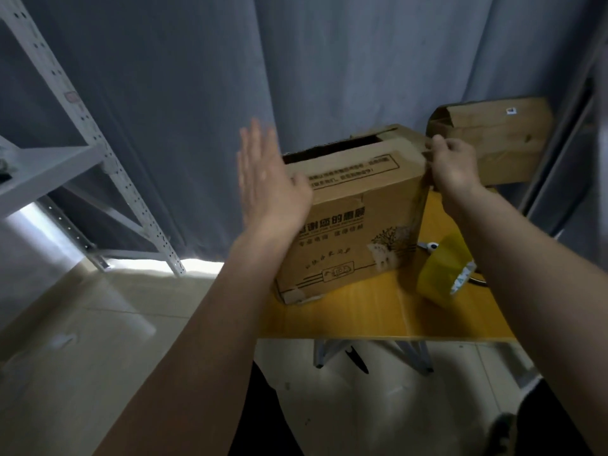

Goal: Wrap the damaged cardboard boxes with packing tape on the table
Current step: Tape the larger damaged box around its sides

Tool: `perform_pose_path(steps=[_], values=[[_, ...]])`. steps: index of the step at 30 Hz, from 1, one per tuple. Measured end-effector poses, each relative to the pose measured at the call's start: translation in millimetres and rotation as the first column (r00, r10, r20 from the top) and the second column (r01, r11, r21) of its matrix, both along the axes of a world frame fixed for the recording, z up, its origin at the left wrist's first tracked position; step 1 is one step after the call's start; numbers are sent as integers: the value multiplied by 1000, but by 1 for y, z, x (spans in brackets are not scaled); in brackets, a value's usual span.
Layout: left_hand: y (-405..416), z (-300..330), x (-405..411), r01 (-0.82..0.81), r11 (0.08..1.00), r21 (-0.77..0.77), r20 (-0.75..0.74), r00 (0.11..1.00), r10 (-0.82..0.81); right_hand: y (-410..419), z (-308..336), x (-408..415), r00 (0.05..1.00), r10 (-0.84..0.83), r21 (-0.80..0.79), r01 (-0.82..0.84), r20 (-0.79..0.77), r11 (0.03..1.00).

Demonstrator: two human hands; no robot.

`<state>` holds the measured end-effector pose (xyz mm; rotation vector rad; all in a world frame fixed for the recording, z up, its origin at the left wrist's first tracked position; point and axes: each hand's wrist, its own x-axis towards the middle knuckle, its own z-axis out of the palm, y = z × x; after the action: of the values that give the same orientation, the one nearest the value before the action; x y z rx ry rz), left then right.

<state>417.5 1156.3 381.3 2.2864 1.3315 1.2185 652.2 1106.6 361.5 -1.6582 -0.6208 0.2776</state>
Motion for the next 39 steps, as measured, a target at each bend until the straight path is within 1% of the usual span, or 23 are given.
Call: perform_pose_path(steps=[1,3,4,5,7,9,11,12,13,15,17,19,21,22,24,25,26,28,29,31,33,35,39], values=[[-11,1,9,55,995,79,44,997,-59,-5,-2,3,1000,-14,2,14,-28,1000],[-34,-6,29,233,949,213,86,963,-255,-18,-8,10,996,-26,6,27,-88,1000],[-44,-14,38,344,909,233,80,925,-371,-24,-11,16,993,-34,5,34,-111,999],[-53,-26,47,450,870,204,64,880,-470,-31,-15,22,991,-51,-14,49,-121,999],[-63,-55,61,579,815,-13,23,815,-579,-47,-24,33,988,-105,-90,95,-113,991],[-62,-86,73,551,761,-342,-40,801,-598,-63,-36,41,988,-114,-194,92,-101,977],[-60,-113,81,467,599,-650,-34,770,-637,-78,-51,44,991,-50,-351,4,-120,936],[-60,-122,84,437,510,-741,-2,758,-652,-84,-58,45,988,-8,-411,-57,-154,910],[-61,-130,87,422,461,-781,27,759,-650,-90,-64,45,976,31,-426,-122,-213,897],[-64,-140,92,426,458,-780,64,784,-618,-100,-69,46,922,113,-319,-241,-371,917],[-69,-142,98,443,462,-768,93,791,-604,-107,-72,51,864,211,-219,-339,-458,915],[-74,-143,103,464,454,-760,112,783,-612,-112,-77,52,812,299,-218,-453,-500,865],[-76,-145,107,462,468,-753,102,785,-611,-113,-86,47,795,340,-292,-526,-502,799],[-77,-145,108,454,478,-752,88,788,-609,-111,-91,41,817,340,-345,-521,-466,781],[-76,-147,109,442,511,-737,55,793,-607,-109,-98,28,900,292,-393,-409,-324,824],[-75,-148,109,455,514,-727,63,790,-610,-108,-100,25,921,278,-361,-366,-274,858],[-75,-149,108,475,480,-738,110,786,-609,-108,-100,22,918,300,-296,-371,-258,880],[-75,-150,104,532,351,-771,275,774,-570,-109,-92,16,871,412,-106,-451,-267,886],[-76,-151,103,552,318,-771,323,769,-552,-108,-86,14,850,445,3,-463,-283,886],[-76,-150,105,546,330,-770,308,771,-557,-104,-74,13,829,436,164,-404,-351,900],[-79,-148,106,539,332,-774,325,788,-523,-102,-63,15,853,399,140,-374,-336,917],[-81,-142,105,564,307,-767,402,794,-455,-105,-58,18,843,430,97,-423,-323,901],[-78,-134,99,621,251,-743,529,774,-347,-110,-61,17,760,474,207,-427,-445,880]])
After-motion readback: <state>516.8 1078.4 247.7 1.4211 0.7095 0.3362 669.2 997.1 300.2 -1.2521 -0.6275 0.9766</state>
